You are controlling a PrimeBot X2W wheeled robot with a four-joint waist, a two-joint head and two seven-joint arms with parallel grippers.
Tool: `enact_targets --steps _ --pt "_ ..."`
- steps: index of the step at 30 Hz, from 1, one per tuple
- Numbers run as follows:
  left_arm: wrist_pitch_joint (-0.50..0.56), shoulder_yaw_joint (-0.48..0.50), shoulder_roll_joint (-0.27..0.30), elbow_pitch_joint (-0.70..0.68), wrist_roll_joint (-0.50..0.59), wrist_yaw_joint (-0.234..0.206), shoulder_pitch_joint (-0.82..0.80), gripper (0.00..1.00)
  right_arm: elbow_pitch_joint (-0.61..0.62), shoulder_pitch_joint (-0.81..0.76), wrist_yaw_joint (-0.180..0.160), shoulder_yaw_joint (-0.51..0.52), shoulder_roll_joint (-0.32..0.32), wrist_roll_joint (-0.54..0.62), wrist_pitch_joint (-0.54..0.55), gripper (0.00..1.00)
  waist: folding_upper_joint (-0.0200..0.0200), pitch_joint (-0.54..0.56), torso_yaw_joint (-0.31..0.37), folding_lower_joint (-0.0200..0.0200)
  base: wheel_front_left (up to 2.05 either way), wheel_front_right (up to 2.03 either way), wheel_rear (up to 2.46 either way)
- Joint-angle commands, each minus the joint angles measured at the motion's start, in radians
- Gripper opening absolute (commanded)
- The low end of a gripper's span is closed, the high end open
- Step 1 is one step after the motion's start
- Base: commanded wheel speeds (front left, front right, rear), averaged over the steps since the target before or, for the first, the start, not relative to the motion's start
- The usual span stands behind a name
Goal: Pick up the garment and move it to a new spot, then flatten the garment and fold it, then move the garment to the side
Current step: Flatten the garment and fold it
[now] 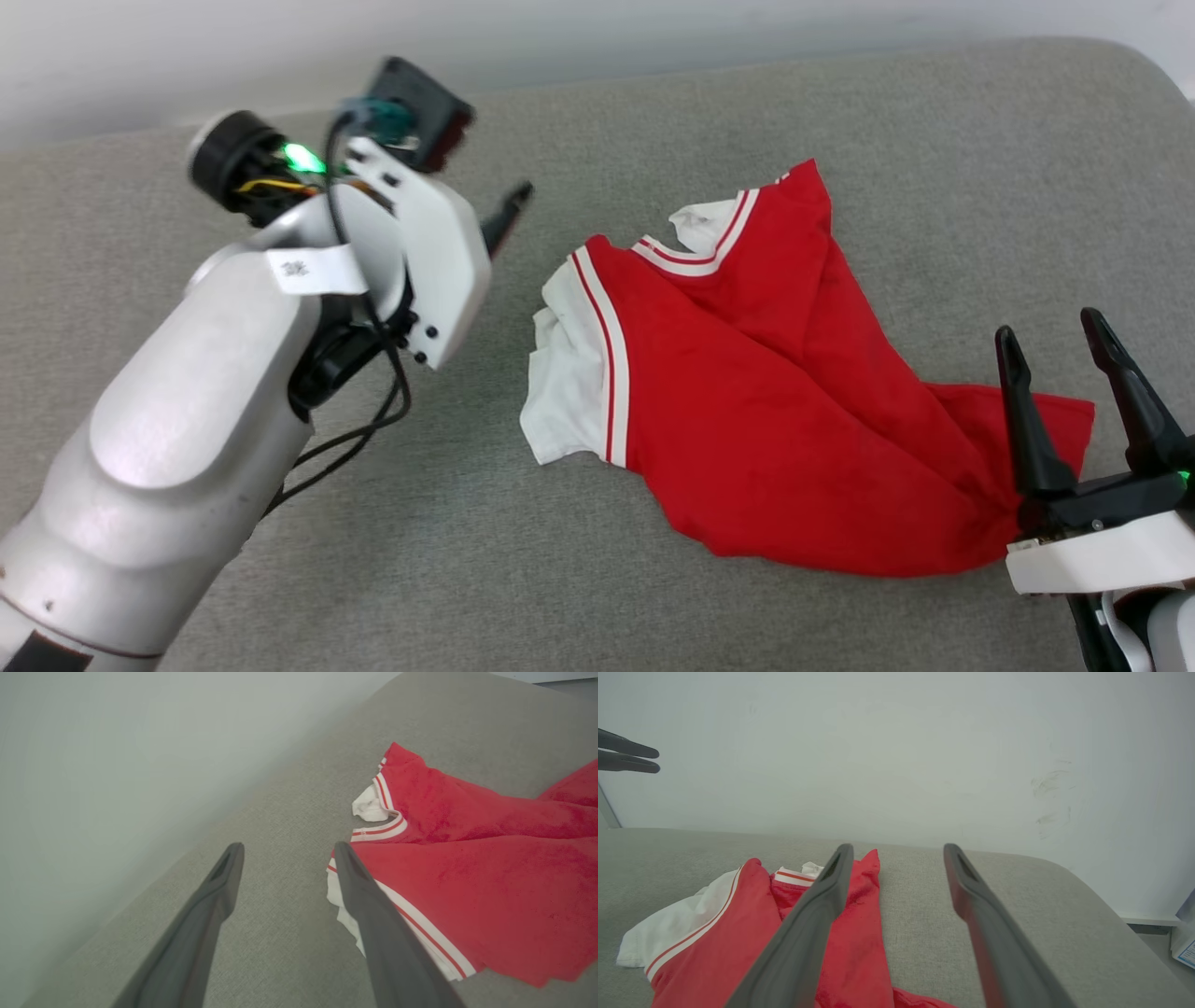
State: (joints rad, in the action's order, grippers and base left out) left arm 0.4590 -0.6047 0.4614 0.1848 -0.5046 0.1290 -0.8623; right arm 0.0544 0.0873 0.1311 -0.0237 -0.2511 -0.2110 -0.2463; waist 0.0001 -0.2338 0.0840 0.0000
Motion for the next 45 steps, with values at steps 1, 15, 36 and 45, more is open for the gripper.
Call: enact_targets --steps 1,15,36,45 --pt "0.068 -0.071 0.026 0.002 -0.065 0.0 -0.047 1.0 0.003 0.017 -0.001 -0.006 0.002 0.005 -0.003 1.0 -0.0001 -0.019 0.017 0.0 0.0 0.0 0.0" --pt "0.324 -0.52 0.124 0.054 -0.332 0.0 -0.253 1.0 -0.004 0.091 -0.001 -0.058 0.006 0.027 -0.006 1.0 -0.0001 -0.131 0.08 0.0 0.0 0.0 0.0" --pt "0.07 -0.652 0.172 0.146 -0.384 0.0 -0.265 0.0 -0.059 0.083 -0.001 -0.06 0.0 0.039 -0.018 1.0 -0.0001 -0.074 0.034 0.0 0.0 0.0 0.0" --pt "-0.009 -0.603 0.34 0.125 -0.456 -0.054 -0.152 0.0 -0.059 0.048 -0.001 -0.06 -0.002 0.037 -0.007 1.0 -0.0001 -0.018 -0.045 0.0 0.0 0.0 0.0"
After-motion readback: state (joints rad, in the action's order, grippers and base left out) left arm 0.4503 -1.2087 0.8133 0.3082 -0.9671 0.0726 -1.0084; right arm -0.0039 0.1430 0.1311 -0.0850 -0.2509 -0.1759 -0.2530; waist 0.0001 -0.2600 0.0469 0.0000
